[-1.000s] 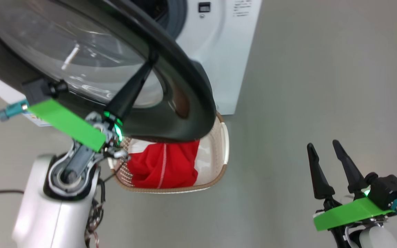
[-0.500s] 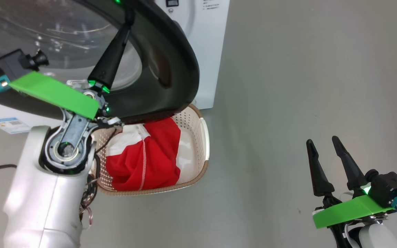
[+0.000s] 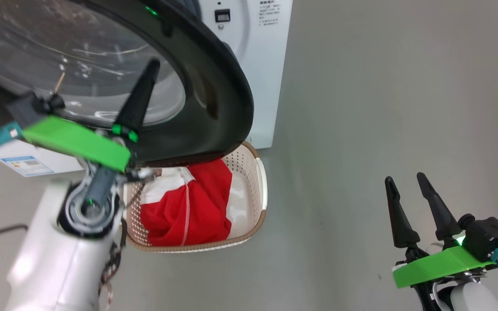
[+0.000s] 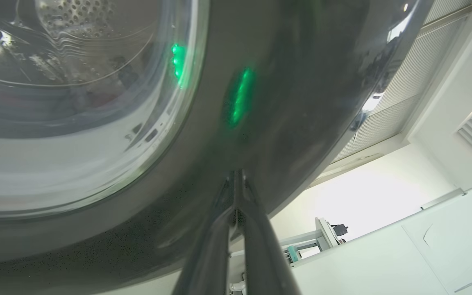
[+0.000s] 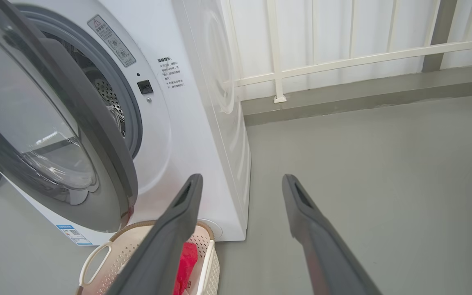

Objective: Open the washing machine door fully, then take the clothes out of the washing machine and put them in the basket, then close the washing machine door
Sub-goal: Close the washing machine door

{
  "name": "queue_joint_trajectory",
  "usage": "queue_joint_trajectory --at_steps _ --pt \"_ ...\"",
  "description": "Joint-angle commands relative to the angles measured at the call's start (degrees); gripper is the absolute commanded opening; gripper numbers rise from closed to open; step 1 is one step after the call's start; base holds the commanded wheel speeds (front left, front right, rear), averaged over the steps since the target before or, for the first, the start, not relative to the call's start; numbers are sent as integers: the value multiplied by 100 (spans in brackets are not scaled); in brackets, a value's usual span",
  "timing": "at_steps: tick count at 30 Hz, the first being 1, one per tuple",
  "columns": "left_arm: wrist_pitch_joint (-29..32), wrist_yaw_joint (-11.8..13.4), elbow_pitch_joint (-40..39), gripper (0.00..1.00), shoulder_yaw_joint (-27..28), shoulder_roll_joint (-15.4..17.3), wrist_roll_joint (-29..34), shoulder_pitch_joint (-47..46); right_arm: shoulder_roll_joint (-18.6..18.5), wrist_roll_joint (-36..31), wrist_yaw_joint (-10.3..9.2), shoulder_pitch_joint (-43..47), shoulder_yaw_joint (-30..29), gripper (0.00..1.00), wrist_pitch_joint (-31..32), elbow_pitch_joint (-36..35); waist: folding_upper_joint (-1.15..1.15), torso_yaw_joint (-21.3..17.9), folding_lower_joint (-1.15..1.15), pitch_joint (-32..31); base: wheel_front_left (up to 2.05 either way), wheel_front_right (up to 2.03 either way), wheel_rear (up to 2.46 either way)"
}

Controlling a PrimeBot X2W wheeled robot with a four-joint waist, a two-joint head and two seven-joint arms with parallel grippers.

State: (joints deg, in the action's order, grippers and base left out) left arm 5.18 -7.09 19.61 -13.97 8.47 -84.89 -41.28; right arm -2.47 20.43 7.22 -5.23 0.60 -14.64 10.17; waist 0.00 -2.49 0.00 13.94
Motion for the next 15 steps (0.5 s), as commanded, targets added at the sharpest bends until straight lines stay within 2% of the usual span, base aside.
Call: queue_joint_trajectory --at_steps 1,3,4,5,6,7,15 --pt "-82 -40 -120 16 70 253 -66 174 -41 -25 26 -10 125 100 -36 -117 0 55 0 -92 0 0 0" --pt "-180 -40 -134 40 -60 343 2 389 -41 -35 26 22 112 100 -36 -109 0 87 0 -158 0 0 0" --pt "-225 -40 -145 58 -114 374 -2 504 -41 -41 26 37 103 100 -36 -108 0 106 0 -182 0 0 0" --pt "-284 -40 -158 86 -163 414 6 617 -41 -48 26 52 96 100 -36 -109 0 123 0 -209 0 0 0" --pt "-284 -40 -158 86 -163 414 6 617 -41 -48 26 52 96 100 -36 -109 0 123 0 -209 0 0 0" --pt "-352 -40 -171 100 -193 450 -5 726 -41 -56 26 65 93 100 -36 -111 0 139 0 -225 0 0 0" --pt "-968 -40 -219 100 -462 804 62 1620 -41 -106 26 192 47 100 -36 -120 0 256 0 -354 0 0 0"
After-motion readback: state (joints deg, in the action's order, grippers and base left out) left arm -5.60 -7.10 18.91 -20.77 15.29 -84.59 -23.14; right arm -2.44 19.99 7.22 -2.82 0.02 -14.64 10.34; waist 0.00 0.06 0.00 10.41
